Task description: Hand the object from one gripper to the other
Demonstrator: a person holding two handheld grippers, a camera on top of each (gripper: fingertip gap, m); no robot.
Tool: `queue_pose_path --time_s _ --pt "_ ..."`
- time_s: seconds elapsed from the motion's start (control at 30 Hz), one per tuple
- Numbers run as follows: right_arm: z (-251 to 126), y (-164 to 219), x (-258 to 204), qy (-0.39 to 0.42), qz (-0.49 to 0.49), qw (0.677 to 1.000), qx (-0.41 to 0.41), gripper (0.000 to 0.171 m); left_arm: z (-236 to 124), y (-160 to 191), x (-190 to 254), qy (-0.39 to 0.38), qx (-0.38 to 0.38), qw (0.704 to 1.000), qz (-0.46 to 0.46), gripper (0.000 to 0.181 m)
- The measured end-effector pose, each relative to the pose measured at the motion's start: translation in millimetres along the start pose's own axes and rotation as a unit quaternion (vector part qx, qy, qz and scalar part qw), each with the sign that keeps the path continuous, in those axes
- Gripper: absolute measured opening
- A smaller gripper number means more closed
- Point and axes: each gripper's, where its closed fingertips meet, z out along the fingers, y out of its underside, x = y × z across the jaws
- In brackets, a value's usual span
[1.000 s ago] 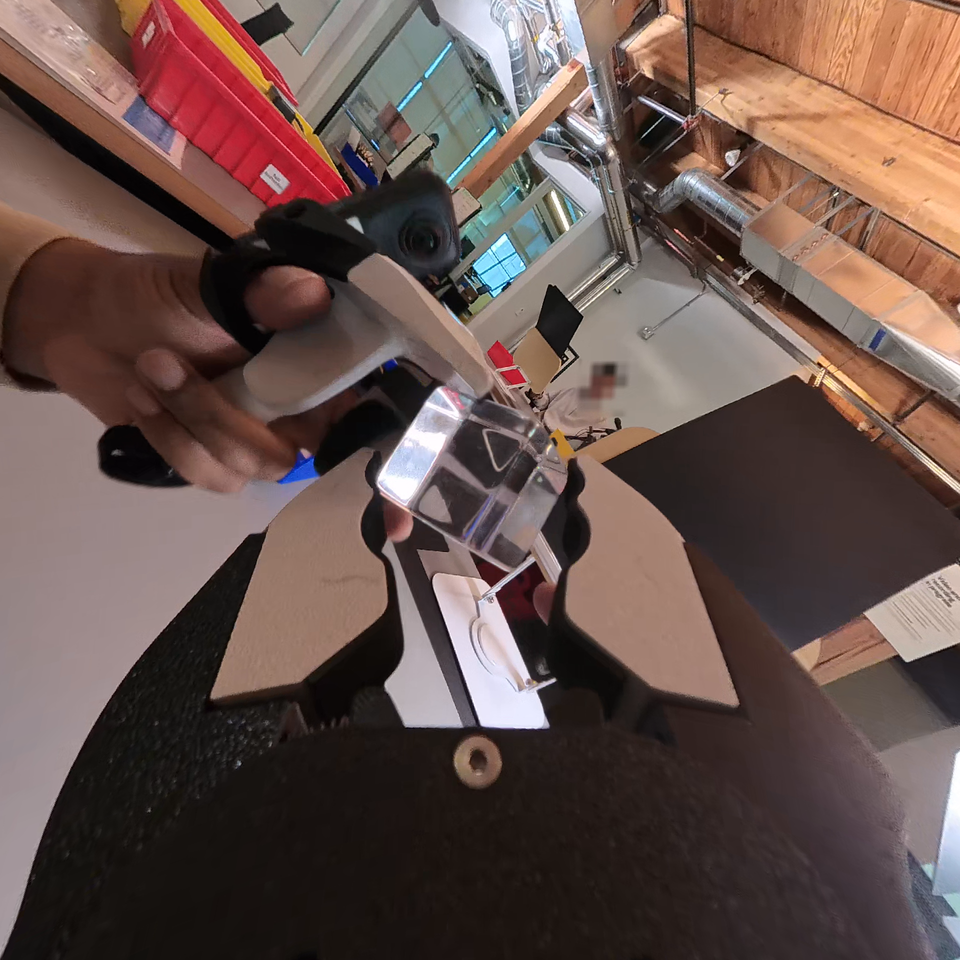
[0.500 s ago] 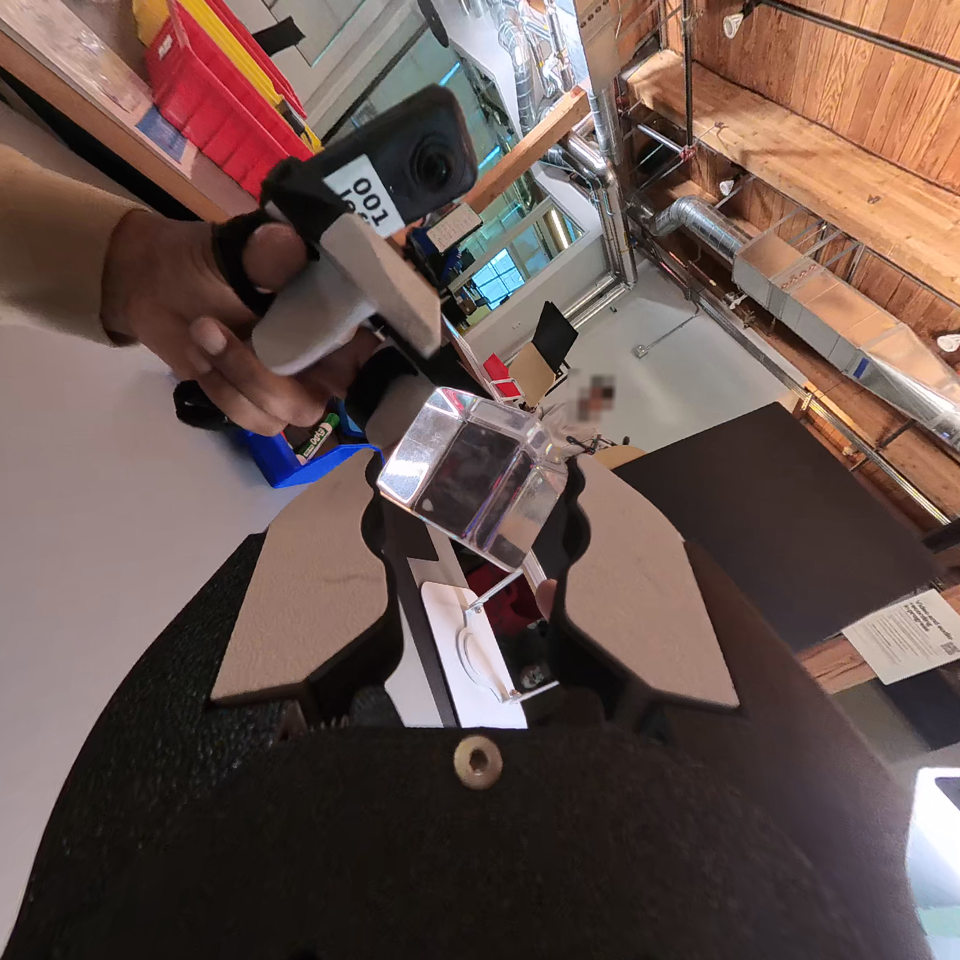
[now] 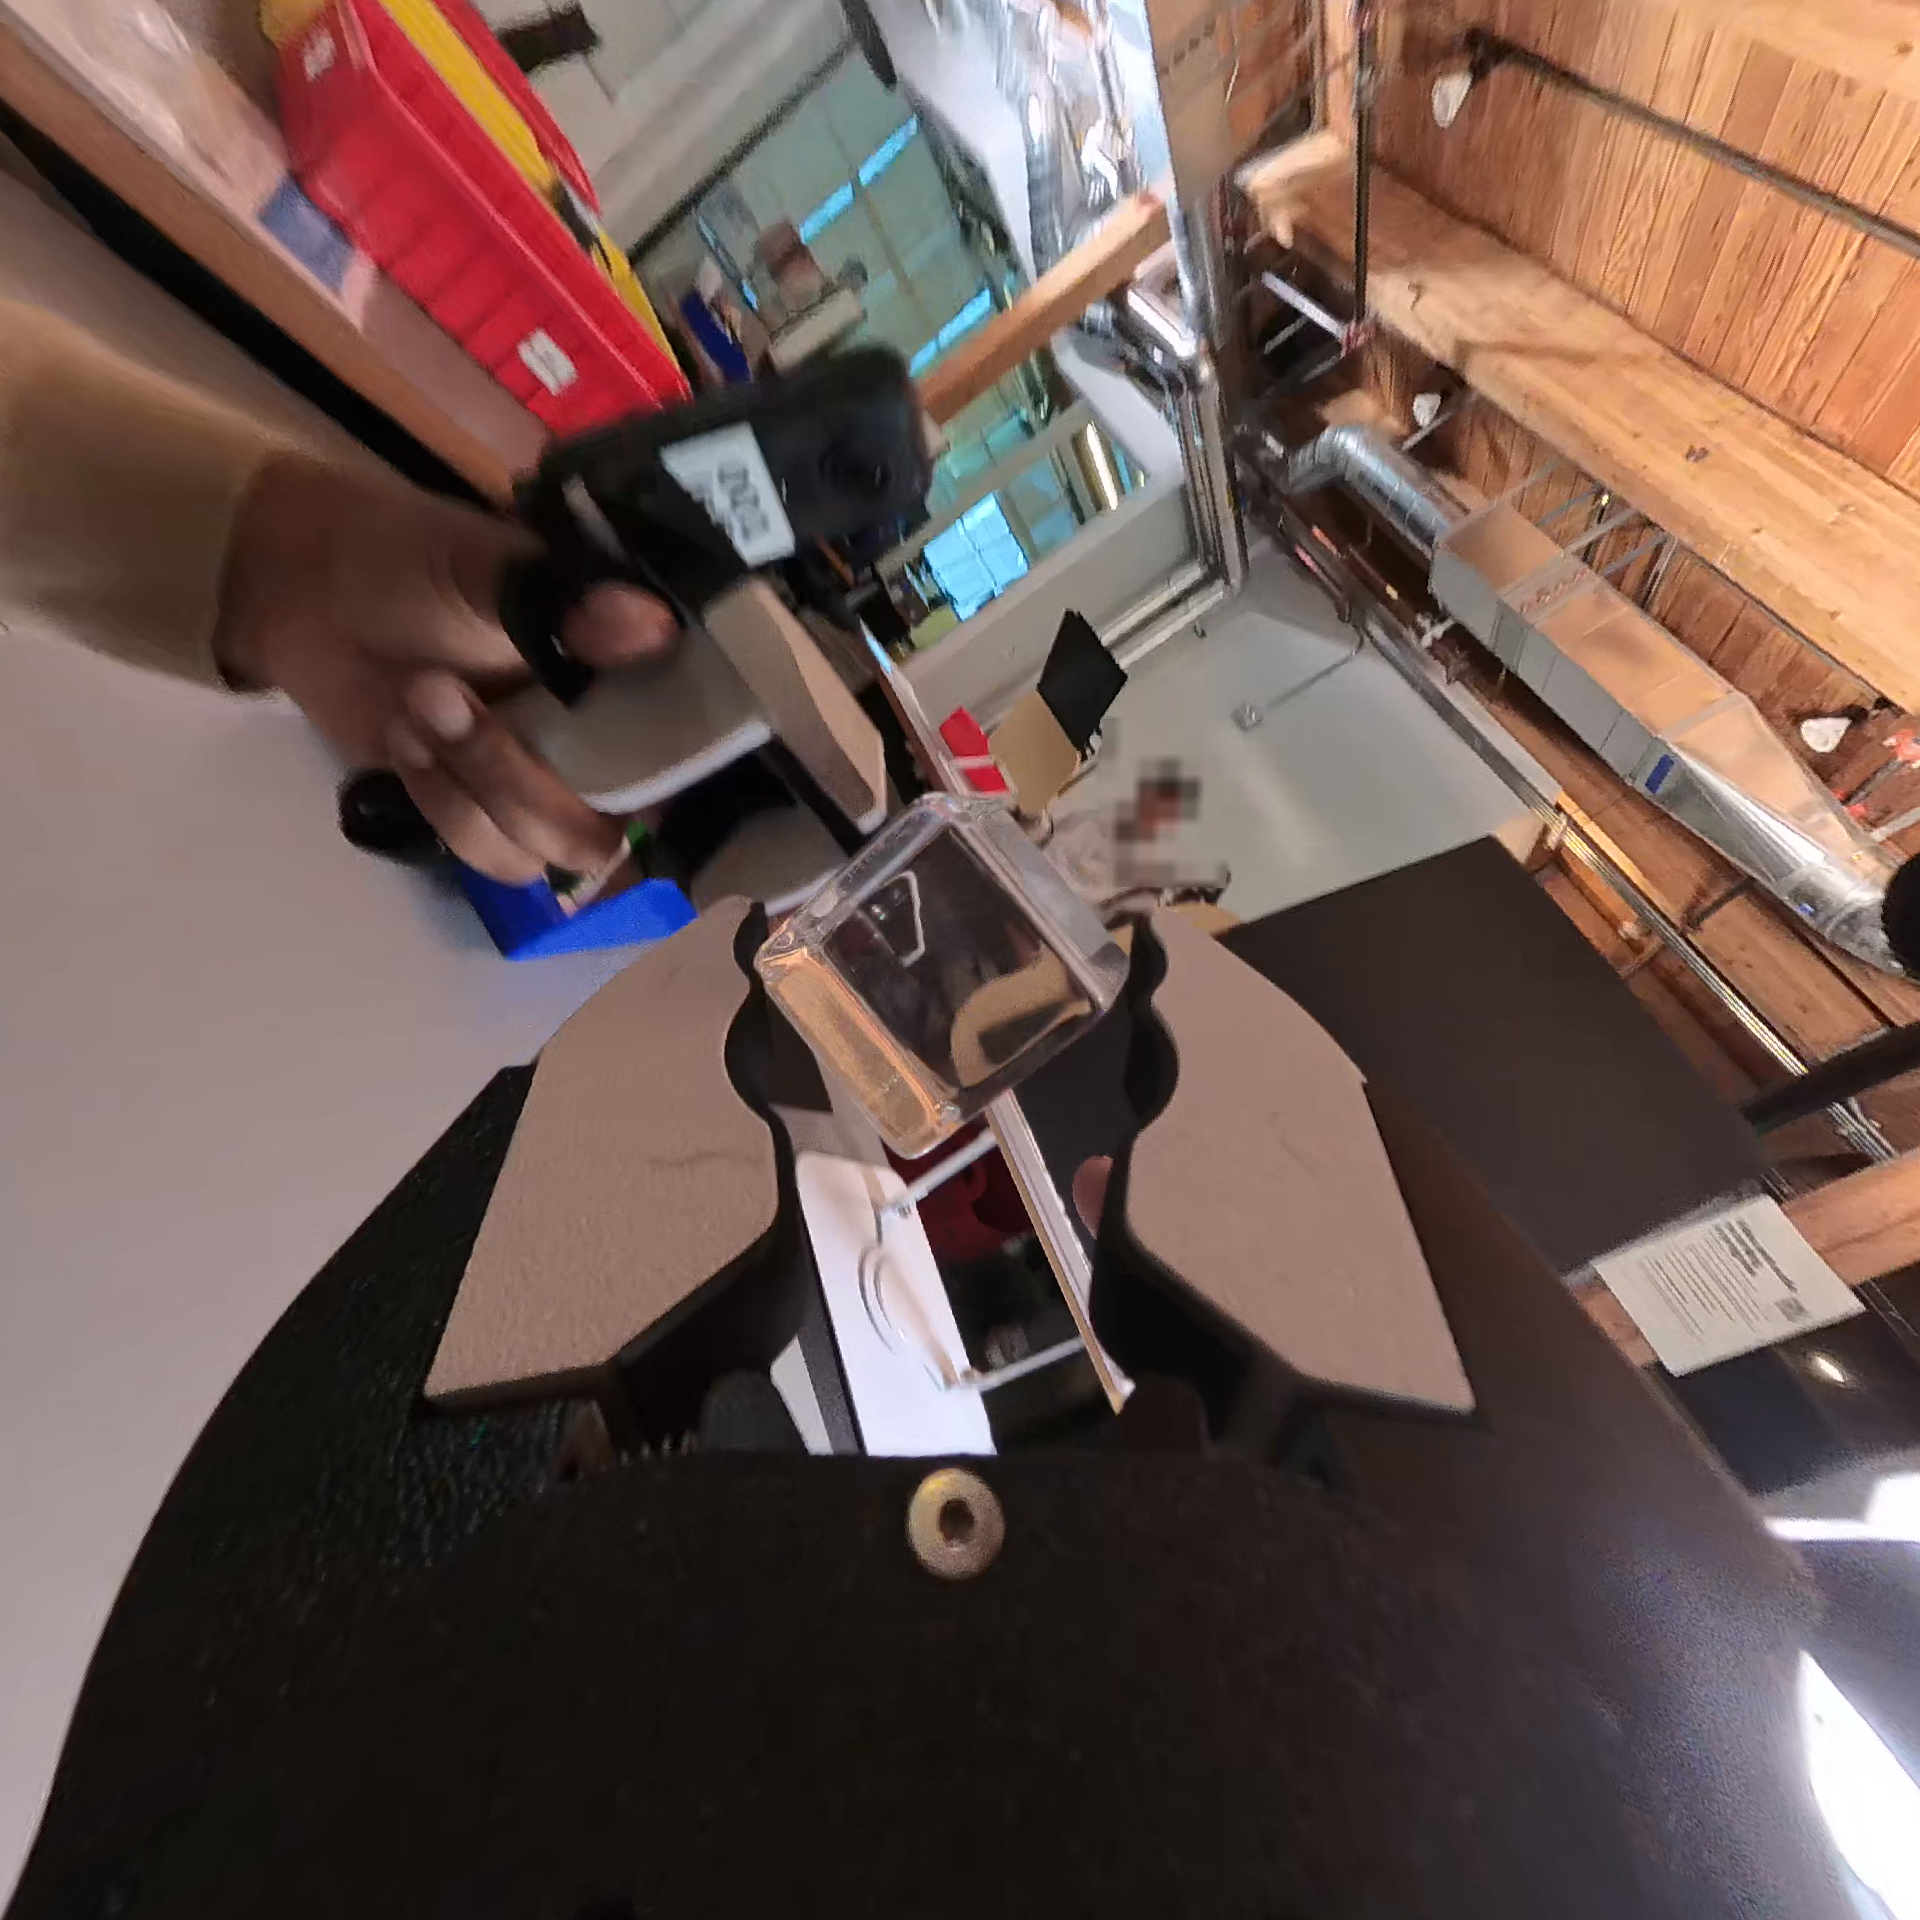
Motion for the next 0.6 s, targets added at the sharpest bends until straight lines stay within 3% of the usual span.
queue_pose_path --time_s 0.17,0.23,0.3,0.37,0.47,0.6 --pt "12.0 22.8 -14.0 -0.017 -0.03 0.998 -0.051 0.066 20.0 23.8 8.0 -0.064 -0.086 0.989 0.103 0.071" --pt "16.3 27.5 -25.0 -0.036 -0.042 0.997 -0.06 0.066 22.3 29.4 6.9 -0.07 -0.096 0.985 0.126 0.053" --pt "19.6 33.8 -32.3 -0.054 -0.034 0.996 -0.064 0.066 20.9 34.8 4.3 -0.065 -0.111 0.984 0.125 0.046" --pt "20.8 39.4 -35.4 -0.073 -0.003 0.996 -0.051 0.066 17.8 37.5 -1.9 -0.056 -0.117 0.988 0.083 0.046" --pt "16.8 39.3 -33.1 -0.081 0.003 0.997 -0.02 0.064 7.9 45.5 -13.7 -0.02 -0.132 0.99 -0.054 0.045" --pt "16.5 63.7 -64.9 -0.158 -0.073 0.98 -0.095 0.069 -4.9 84.5 -23.9 -0.003 -0.235 0.965 -0.118 0.046"
